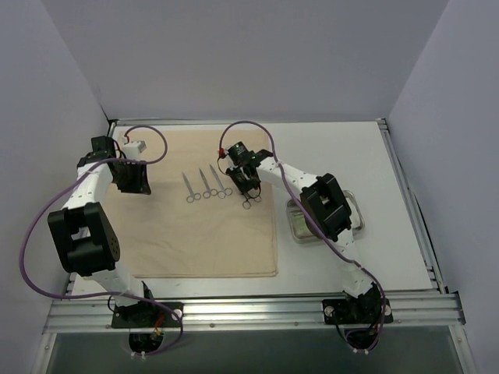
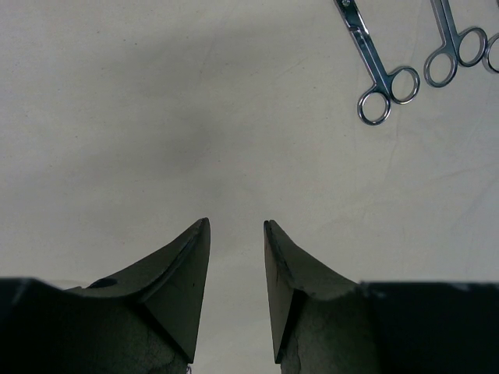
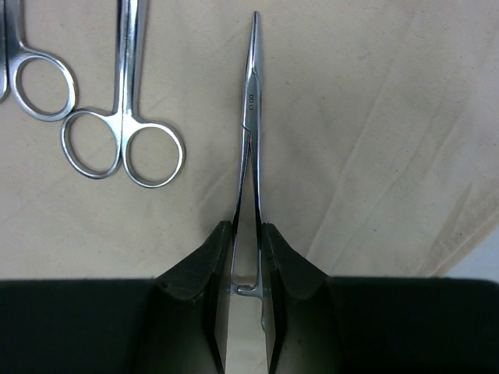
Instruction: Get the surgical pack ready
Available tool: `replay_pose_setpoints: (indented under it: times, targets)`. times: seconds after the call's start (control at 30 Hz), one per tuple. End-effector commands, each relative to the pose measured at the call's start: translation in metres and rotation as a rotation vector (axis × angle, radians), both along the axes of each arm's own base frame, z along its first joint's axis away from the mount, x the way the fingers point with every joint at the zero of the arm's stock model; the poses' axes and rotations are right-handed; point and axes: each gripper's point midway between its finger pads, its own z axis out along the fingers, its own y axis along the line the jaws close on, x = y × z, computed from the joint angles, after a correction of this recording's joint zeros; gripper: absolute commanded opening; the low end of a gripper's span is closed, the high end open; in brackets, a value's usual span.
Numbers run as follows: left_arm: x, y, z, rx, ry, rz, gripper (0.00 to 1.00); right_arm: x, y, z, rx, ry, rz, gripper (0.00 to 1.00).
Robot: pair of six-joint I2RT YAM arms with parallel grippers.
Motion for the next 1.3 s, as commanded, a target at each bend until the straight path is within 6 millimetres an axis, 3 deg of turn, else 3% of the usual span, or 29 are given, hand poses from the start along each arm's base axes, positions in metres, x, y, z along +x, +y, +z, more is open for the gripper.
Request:
replay_pose_setpoints:
  times: [0.0, 0.23, 0.57, 0.8, 0.97, 1.13, 1.27]
  targets:
    - [0.001, -0.001, 0.019, -0.005, -0.061, -0.025, 0.43, -0.002, 0.010, 0.050, 0.054, -0.076, 0.071, 0.00]
    - [0.000, 0.002, 0.018, -0.013, -0.063, -0.023, 0.43, -0.003, 0.008, 0.068, 0.048, -0.114, 0.143, 0.00]
    - [-0.001, 0.007, 0.019, -0.024, -0.067, -0.019, 0.43, -0.008, 0.007, 0.074, 0.021, -0.114, 0.236, 0.00]
    - [0.000, 0.006, 0.020, -0.031, -0.073, -0.026, 0.43, -0.015, 0.000, 0.114, 0.005, -0.182, 0.392, 0.00]
    - [0.001, 0.007, 0.020, -0.043, -0.076, -0.027, 0.43, -0.031, -0.017, 0.130, -0.009, -0.189, 0.517, 0.00]
    - [0.001, 0.008, 0.020, -0.062, -0.086, -0.030, 0.43, -0.037, -0.047, 0.128, -0.101, -0.168, 0.614, 0.00]
    - [0.000, 0.011, 0.017, -0.074, -0.083, -0.027, 0.43, -0.061, -0.067, 0.132, -0.137, -0.169, 0.773, 0.00]
